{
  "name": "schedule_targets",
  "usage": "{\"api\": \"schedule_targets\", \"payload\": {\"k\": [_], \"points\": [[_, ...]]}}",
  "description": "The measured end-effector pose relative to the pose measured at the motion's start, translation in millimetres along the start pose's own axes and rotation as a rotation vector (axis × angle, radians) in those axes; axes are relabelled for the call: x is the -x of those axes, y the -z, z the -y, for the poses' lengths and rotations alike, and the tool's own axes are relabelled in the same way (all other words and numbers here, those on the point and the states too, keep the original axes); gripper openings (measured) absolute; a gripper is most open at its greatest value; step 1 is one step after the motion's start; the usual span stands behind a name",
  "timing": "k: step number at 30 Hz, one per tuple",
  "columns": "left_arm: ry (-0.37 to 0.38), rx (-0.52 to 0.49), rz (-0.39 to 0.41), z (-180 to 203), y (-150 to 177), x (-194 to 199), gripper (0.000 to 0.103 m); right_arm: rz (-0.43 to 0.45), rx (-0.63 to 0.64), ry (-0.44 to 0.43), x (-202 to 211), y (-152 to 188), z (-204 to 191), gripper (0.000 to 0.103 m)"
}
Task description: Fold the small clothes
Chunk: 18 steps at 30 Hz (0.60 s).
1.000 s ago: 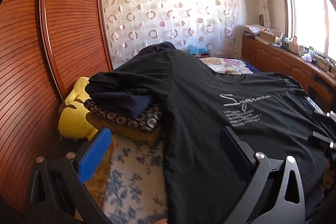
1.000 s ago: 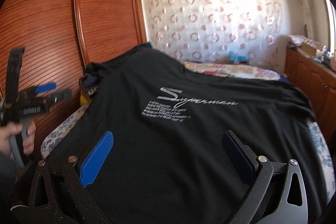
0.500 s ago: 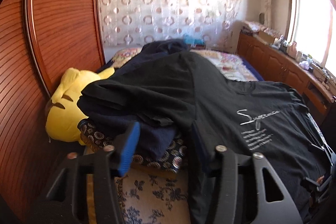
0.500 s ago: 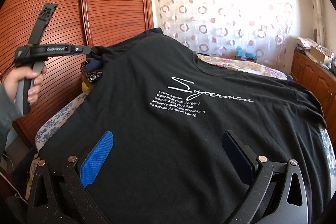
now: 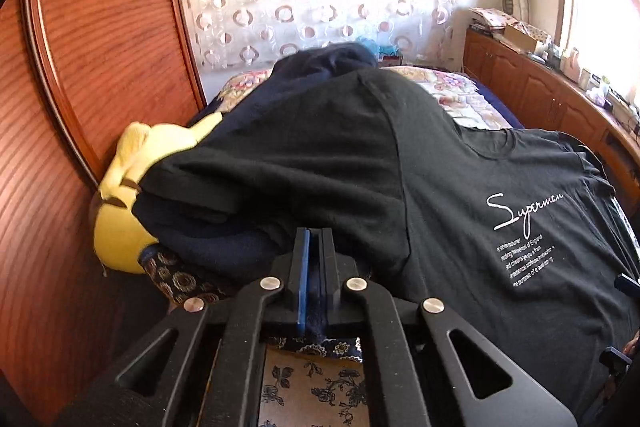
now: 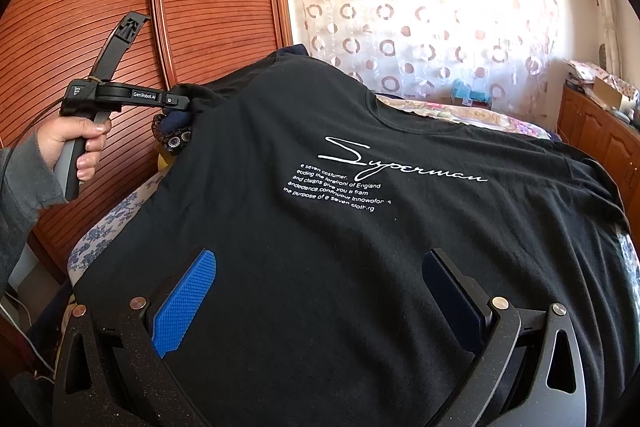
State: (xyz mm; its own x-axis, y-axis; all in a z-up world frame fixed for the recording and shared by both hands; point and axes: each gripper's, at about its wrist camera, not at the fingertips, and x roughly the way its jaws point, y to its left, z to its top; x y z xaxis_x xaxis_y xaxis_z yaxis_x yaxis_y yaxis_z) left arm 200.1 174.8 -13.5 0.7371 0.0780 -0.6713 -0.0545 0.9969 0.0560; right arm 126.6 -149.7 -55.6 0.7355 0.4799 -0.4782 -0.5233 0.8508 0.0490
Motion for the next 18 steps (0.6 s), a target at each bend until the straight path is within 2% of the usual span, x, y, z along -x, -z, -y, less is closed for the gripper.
{"api": "schedule_targets", "payload": {"k": [6, 11, 14, 18], "points": [[0.021, -0.059, 0.052, 16.8, -23.2, 28.0, 0.004, -0.006, -0.018, -0.006, -2.2, 0.7, 3.3, 0.103], [0.057, -0.122, 0.1, 46.1, -45.5, 47.1, 0.004, -0.006, -0.019, -0.005, -3.2, 1.1, 3.5, 0.103], [0.12, -0.185, 0.112, 81.5, -60.0, 53.8, 0.004, -0.009, -0.025, -0.005, -3.7, 1.4, 3.8, 0.103], [0.22, -0.258, 0.085, 127.5, -66.5, 54.1, 0.004, -0.009, -0.051, -0.01, -2.8, 1.9, 7.9, 0.103]]}}
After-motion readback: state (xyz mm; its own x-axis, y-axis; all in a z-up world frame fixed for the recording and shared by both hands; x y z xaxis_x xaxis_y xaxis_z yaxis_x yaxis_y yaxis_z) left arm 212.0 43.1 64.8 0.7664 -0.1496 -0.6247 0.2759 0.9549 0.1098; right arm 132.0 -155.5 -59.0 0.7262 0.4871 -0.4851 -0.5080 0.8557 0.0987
